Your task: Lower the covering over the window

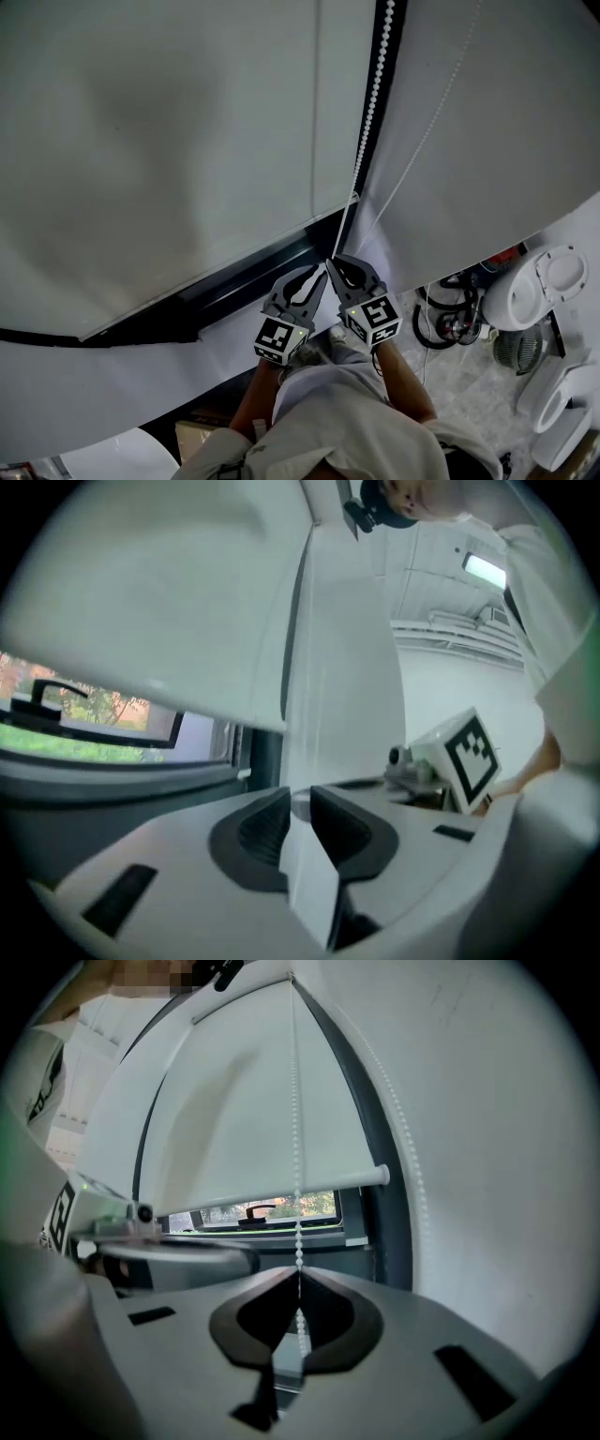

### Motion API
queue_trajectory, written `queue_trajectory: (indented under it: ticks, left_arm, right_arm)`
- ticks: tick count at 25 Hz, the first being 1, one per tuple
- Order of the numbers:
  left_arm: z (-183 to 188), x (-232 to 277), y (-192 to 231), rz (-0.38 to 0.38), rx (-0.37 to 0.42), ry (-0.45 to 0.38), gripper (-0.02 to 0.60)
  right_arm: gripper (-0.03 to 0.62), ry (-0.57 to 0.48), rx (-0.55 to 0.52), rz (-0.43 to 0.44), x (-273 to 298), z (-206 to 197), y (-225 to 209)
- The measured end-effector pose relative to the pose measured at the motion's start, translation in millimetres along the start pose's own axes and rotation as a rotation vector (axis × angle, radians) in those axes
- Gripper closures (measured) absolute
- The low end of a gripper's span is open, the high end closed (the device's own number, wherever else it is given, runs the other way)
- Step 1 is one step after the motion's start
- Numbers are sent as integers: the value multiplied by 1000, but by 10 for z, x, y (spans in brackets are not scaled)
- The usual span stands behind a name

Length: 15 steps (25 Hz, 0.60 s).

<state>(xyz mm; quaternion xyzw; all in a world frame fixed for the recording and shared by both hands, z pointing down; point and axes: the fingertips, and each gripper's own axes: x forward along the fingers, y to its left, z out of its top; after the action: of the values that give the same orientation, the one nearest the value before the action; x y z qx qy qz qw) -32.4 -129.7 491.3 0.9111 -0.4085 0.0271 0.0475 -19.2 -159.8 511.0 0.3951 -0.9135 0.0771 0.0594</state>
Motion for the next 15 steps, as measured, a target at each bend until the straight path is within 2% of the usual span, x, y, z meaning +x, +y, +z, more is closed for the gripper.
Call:
queue_trajectory:
  ticks: [4,11,13,15]
  left_arm:
    - [450,65,-11,-23,52,-60,506]
    - [791,279,-8,-18,112,-102,504]
    - [791,327,-11,-6,130,-100,558]
    - [768,340,-18,-3,128,-105,566]
  right_arm:
    - [597,1,-1,7,9,-8,31]
    - [597,5,-9,11,10,-2,82]
    - [597,2,-11,10,14,3,93]
    - [597,12,-18,8,35,-6,97]
